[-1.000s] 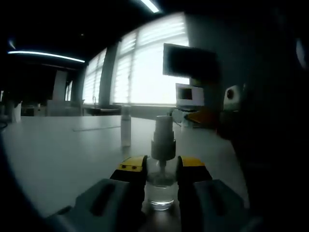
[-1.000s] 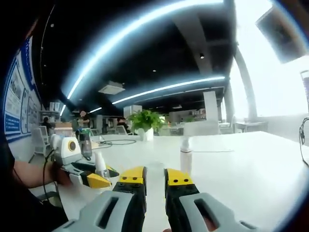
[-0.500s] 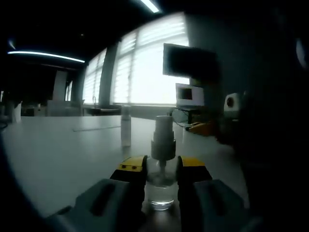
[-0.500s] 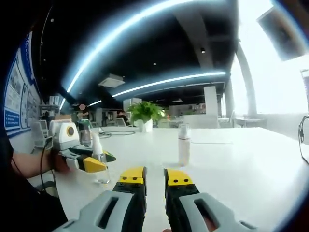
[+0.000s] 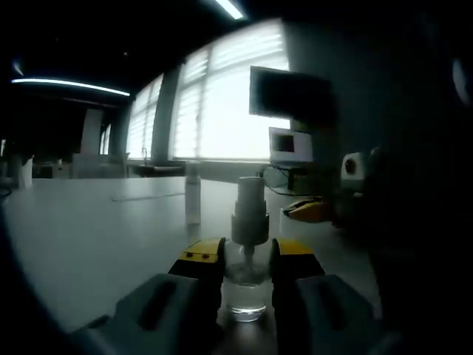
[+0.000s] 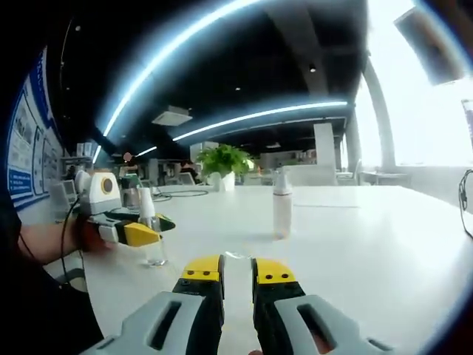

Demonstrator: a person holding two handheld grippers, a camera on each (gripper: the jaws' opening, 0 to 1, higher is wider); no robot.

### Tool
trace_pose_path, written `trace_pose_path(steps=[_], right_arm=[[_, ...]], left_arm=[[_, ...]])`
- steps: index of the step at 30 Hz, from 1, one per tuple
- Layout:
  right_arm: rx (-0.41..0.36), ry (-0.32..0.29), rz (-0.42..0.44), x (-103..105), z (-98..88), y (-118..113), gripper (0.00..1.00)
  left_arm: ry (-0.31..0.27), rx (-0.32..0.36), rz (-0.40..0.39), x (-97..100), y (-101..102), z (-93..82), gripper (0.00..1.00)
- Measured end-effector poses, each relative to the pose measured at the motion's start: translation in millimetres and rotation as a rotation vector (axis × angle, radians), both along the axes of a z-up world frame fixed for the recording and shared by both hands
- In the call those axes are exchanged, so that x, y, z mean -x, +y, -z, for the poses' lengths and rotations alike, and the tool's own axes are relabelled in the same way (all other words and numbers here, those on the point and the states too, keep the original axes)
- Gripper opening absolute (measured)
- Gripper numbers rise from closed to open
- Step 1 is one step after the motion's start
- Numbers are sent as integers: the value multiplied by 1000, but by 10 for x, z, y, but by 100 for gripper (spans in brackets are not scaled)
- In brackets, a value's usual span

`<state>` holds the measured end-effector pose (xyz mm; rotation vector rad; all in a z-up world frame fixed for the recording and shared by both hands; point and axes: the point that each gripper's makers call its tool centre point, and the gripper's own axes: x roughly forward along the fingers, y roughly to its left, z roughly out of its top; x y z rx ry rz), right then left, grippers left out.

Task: Clamp pump bottle remove cover press pump head put on cover

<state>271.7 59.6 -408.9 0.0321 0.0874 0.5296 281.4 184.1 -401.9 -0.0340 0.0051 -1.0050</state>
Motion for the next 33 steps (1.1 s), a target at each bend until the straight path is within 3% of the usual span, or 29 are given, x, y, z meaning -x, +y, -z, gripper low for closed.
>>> trace_pose_path(steps=[8, 22, 33], right_arm=[[62, 24, -10, 10, 109, 42, 10], [66, 62, -16, 29, 167, 27, 10], [81, 58, -25, 54, 178, 37, 10]], left_arm=[[0, 0, -1, -7, 6, 2, 16], [0, -1, 0, -3, 9, 6, 16], [0, -2, 0, -3, 11, 7, 16]])
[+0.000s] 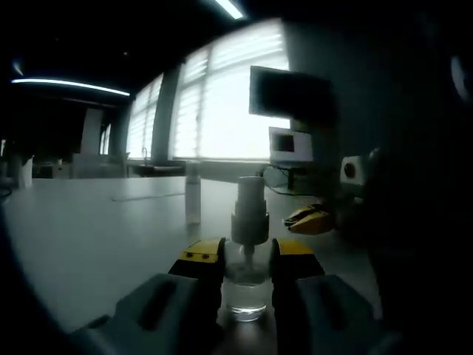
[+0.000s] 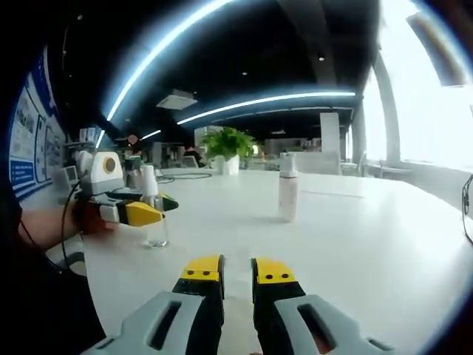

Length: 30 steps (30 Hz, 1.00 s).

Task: Clamp pump bottle remove cover press pump head put on cover

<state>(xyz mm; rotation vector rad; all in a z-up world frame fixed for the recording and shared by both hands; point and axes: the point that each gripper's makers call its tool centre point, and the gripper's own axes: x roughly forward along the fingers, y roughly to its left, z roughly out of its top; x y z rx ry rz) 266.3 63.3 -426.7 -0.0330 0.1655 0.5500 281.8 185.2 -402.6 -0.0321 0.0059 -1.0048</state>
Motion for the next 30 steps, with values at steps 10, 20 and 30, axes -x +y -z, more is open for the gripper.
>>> trace_pose_path(steps=[10, 20, 30], right_arm=[[20, -21, 1, -20, 2, -4, 10], [17, -17, -15, -24, 8, 33, 24], [2, -23, -20, -24, -8, 22, 24]], left_arm=[[-1, -2, -1, 3, -6, 0, 16], [-2, -2, -1, 5, -5, -2, 16], [-3, -4, -1, 3, -1, 0, 16]])
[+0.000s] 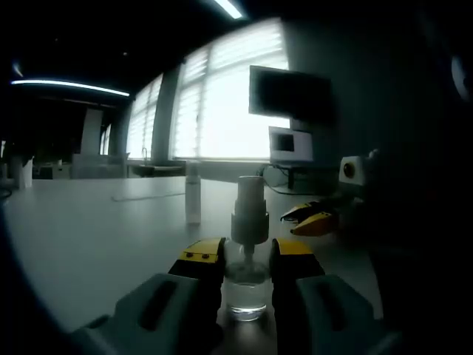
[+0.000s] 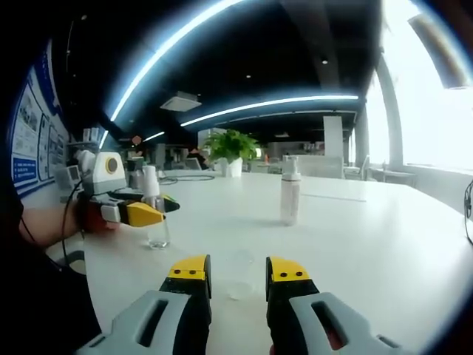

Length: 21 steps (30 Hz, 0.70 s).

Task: Clamp pump bottle remove cover press pump head put on cover

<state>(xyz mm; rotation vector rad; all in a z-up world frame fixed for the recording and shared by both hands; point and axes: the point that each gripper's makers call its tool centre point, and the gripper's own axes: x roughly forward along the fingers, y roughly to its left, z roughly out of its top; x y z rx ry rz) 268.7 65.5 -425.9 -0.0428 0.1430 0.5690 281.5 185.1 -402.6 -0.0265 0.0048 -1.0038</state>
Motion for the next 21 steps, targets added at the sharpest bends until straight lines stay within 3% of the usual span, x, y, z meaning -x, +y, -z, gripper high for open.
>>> trace_pose_path(steps=[21], right_arm=[[-58, -52, -19, 33, -159, -3, 27]], left_arm=[[-3, -2, 0, -3, -1, 3, 16]])
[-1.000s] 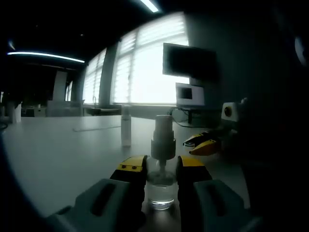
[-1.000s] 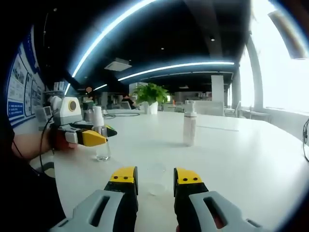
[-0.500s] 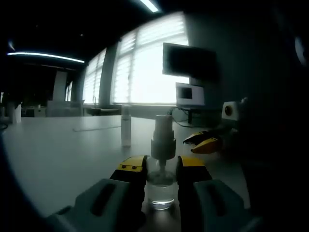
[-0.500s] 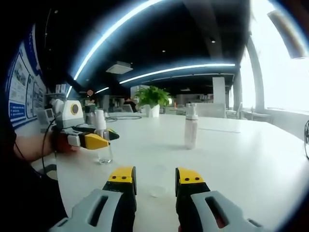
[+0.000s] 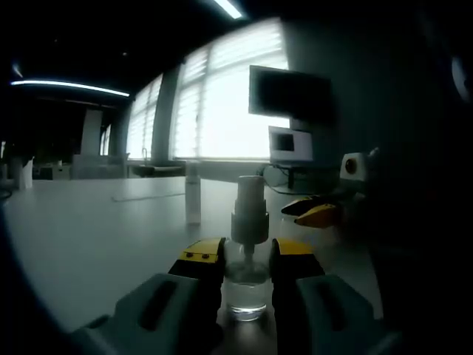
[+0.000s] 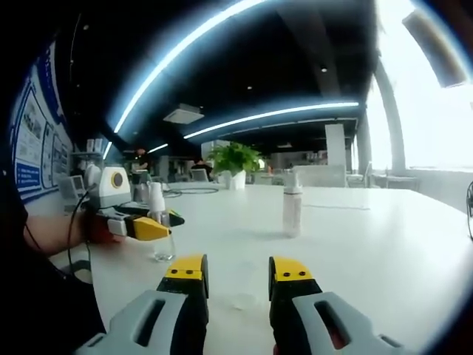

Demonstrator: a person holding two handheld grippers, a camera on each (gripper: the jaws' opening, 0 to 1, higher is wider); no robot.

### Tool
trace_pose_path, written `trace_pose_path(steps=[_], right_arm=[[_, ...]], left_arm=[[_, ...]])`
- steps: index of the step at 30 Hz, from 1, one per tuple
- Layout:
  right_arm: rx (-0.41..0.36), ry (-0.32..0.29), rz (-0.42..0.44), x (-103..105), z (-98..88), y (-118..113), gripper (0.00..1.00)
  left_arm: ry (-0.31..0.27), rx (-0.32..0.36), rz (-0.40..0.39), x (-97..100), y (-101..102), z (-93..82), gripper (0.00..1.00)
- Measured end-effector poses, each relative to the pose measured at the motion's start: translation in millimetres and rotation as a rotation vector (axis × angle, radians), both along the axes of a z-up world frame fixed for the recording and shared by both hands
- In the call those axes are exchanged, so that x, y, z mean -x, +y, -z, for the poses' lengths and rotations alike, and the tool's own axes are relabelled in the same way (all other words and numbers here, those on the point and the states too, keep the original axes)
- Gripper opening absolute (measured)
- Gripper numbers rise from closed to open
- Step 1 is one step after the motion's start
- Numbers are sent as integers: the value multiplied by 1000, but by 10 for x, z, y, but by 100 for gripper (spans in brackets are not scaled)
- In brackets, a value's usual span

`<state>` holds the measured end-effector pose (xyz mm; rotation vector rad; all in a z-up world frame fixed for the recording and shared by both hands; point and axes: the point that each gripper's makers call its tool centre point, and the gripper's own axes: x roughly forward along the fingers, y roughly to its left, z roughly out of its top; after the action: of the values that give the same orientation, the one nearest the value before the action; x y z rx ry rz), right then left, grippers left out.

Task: Clamp pump bottle remove cover press pump head put on cover

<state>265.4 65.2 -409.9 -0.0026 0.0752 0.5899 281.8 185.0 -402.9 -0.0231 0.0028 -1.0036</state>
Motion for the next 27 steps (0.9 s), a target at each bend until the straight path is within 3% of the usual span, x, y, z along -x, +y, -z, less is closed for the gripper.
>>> trace_pose_path(steps=[27], right_arm=[[-11, -4, 7, 14, -29, 17, 25]], left_arm=[[1, -6, 6, 9, 1, 5, 17]])
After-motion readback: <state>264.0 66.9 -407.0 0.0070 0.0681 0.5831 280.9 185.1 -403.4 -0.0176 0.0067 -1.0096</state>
